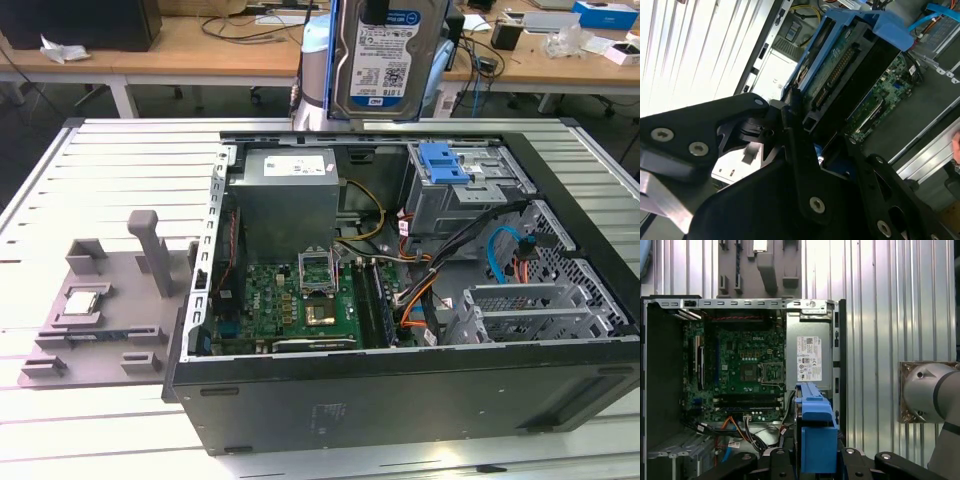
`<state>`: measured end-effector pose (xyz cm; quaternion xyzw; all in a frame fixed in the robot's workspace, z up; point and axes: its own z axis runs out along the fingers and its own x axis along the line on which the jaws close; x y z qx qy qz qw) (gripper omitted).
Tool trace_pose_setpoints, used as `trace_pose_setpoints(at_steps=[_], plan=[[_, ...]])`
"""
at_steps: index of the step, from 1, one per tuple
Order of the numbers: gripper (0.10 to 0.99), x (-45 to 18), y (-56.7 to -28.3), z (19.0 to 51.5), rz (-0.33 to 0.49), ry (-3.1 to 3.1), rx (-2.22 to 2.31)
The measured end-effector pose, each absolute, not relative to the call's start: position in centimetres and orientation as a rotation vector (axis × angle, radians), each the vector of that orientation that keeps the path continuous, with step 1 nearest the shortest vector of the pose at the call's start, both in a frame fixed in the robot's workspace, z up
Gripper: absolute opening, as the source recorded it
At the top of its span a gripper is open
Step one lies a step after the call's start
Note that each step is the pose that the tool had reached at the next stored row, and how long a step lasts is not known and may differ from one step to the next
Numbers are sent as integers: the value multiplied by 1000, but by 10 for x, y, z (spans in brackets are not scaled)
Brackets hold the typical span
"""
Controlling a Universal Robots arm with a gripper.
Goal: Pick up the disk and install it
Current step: 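Pick up the disk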
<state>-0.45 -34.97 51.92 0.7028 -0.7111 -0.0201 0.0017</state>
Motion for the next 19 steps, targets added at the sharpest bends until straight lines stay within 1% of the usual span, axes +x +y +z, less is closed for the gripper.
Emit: trace_pose_setpoints(at_steps=[9,19], plan=[[365,-4,-372,519,-63,-2232,2205],[365,-4,-403,518,-63,-2232,2205]])
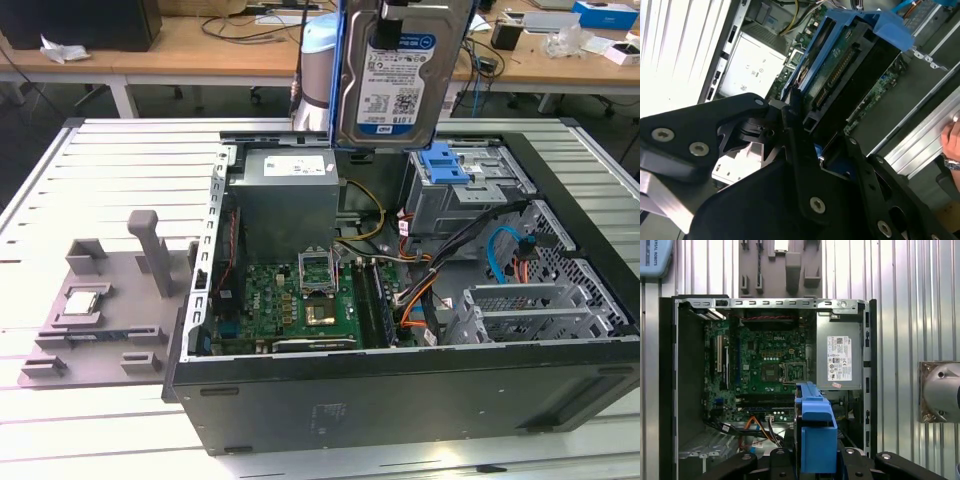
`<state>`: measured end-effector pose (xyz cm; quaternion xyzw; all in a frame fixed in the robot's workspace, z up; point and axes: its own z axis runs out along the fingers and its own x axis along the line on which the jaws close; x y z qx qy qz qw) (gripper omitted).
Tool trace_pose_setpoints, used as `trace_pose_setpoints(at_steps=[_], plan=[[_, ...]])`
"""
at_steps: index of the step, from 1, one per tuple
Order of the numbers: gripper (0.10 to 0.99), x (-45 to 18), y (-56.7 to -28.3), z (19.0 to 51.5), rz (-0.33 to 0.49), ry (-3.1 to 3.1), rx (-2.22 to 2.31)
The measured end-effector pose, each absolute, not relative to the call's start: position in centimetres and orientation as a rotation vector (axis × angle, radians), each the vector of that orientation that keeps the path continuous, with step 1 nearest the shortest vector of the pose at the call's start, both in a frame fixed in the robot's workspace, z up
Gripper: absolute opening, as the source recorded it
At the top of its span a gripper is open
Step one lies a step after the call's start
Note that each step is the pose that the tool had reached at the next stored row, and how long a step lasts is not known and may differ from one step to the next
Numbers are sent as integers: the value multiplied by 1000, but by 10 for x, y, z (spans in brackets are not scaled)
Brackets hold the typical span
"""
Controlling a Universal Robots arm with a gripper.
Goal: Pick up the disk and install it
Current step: 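Pick up the disk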
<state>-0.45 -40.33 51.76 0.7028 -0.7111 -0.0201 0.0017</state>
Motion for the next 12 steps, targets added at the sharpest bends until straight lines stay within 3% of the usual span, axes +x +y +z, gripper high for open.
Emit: trace_pose_setpoints(at_steps=[12], plan=[[365,-4,-431,516,-63,-2232,2205]])
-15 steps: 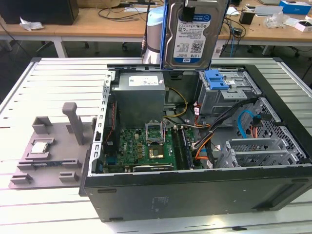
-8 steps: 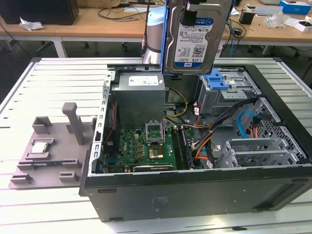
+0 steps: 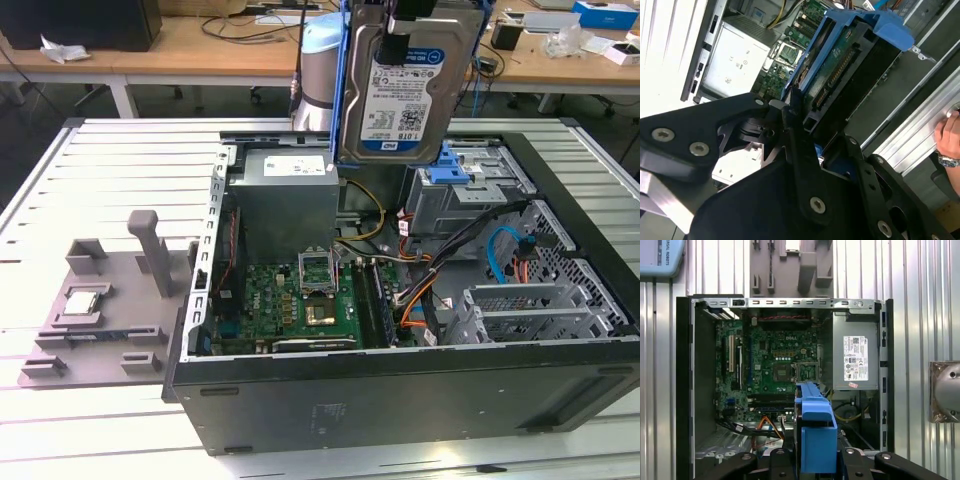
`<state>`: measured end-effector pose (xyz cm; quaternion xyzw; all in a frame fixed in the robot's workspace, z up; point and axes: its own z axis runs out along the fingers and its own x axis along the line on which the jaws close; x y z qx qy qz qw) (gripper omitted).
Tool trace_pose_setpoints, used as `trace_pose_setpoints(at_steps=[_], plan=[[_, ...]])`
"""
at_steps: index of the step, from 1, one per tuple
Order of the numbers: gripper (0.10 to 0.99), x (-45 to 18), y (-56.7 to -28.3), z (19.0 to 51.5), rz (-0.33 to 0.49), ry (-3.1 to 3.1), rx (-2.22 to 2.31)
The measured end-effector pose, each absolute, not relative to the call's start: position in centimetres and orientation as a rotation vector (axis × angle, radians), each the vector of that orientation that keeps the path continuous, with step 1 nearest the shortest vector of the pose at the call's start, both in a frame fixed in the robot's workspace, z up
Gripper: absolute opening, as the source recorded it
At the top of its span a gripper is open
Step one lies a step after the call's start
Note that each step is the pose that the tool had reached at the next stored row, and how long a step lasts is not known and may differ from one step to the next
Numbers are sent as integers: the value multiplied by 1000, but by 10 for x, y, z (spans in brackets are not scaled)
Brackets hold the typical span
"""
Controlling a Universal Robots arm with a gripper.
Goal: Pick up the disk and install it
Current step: 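Pick up the disk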
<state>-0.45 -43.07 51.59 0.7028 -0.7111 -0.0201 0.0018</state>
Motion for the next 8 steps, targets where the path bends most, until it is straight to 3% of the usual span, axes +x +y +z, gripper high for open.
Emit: trace_pose_setpoints(at_steps=[8], plan=[[365,-4,-458,514,-63,-2232,2205]])
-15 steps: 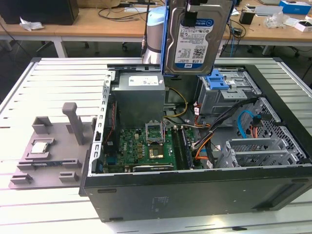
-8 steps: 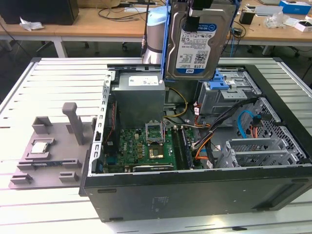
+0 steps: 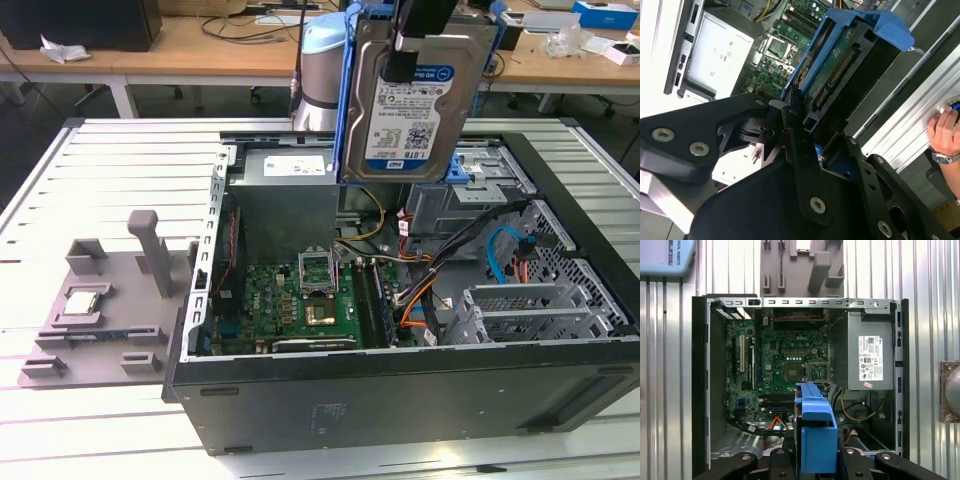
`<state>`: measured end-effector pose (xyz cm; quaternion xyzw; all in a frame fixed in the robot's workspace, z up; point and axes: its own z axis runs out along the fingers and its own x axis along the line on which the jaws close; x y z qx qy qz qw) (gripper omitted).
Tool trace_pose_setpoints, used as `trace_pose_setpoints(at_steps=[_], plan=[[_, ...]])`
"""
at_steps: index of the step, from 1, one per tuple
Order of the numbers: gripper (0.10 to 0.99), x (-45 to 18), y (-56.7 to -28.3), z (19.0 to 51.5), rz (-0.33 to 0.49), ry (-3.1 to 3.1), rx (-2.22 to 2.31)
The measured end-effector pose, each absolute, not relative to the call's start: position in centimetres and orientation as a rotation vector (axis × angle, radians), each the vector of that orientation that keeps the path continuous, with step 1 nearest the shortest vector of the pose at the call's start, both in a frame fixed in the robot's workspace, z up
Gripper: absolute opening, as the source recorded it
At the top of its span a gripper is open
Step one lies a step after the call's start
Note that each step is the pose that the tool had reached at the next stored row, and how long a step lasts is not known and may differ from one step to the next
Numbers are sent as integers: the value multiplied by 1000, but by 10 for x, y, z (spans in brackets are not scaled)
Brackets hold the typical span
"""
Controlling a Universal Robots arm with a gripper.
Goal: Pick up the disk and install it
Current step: 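Pick up the disk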
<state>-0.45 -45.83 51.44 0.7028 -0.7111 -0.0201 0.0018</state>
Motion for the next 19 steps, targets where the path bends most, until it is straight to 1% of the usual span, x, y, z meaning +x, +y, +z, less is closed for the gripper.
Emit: trace_pose_setpoints(at_steps=[15,18,19], plan=[[365,-4,-489,513,-63,-2232,2205],[365,-5,-524,511,-63,-2232,2205],[365,-4,-526,511,-63,-2232,2205]])
